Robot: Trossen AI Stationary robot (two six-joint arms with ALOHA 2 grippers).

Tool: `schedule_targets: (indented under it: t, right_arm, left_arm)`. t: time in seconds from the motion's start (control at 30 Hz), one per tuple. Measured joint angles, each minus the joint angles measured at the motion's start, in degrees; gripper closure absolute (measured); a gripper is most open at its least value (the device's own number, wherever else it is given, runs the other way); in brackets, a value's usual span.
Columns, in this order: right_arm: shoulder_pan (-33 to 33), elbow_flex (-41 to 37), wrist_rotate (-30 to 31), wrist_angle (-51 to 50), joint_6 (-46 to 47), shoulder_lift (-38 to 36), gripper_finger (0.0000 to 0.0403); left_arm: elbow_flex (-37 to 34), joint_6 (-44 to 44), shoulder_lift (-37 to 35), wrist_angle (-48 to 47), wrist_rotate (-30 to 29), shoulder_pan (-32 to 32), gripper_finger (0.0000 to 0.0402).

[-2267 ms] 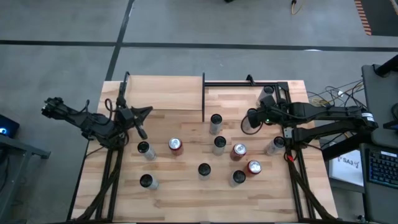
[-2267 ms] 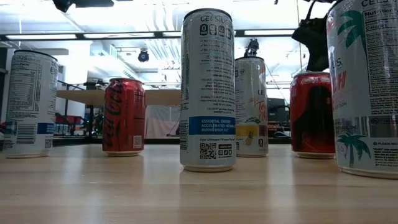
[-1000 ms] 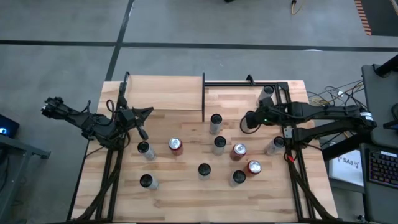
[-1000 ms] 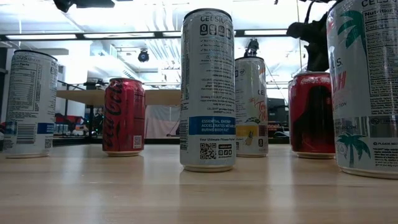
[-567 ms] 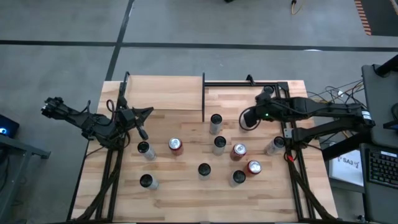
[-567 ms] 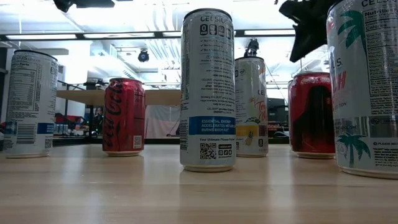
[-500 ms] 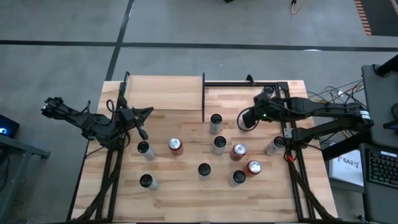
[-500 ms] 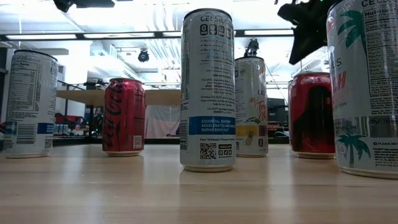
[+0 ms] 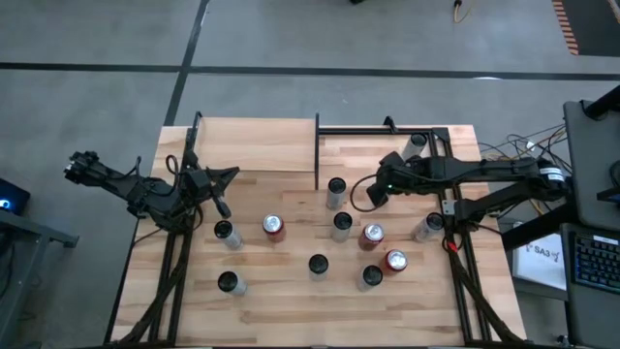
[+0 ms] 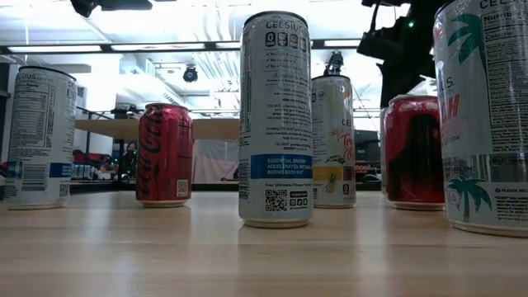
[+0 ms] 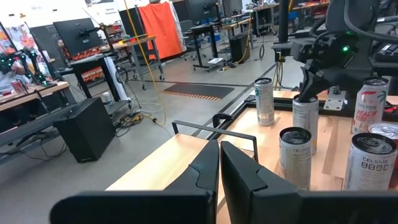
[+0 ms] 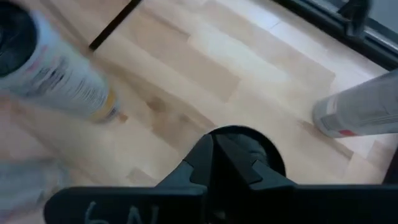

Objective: Place canned beverage on shelf
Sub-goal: Put the top right white yellow soda can on the shelf

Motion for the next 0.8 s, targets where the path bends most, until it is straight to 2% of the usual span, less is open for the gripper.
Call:
schedule_targets:
  t: [0.3,0.47,0.63,0.8]
  right_arm:
    - [-1.74,-0.03,2.28,-1.32,9.95,-0.62,0.0394]
    - [-1.89,1.45,5.52,-2.86,10.13,-2.55,0.0394]
    - [-2.54,2.67,5.93,-8.20,9.87,-3.91,0.0394]
    - [-2.64,0.72,6.61,-10.92,11.88,-4.00,0.0394]
  left_arm:
    - [0.00,-0.01,0.00,0.00,0.00,-0.01,0.0402]
    - [0.00,0.00,0.00,0.00,0.00,0.00,0.0402]
    - [0.00,0.00,0.00,0.00,0.00,0.00,0.0402]
    - [0.00,0.00,0.00,0.00,0.00,0.00,0.0402]
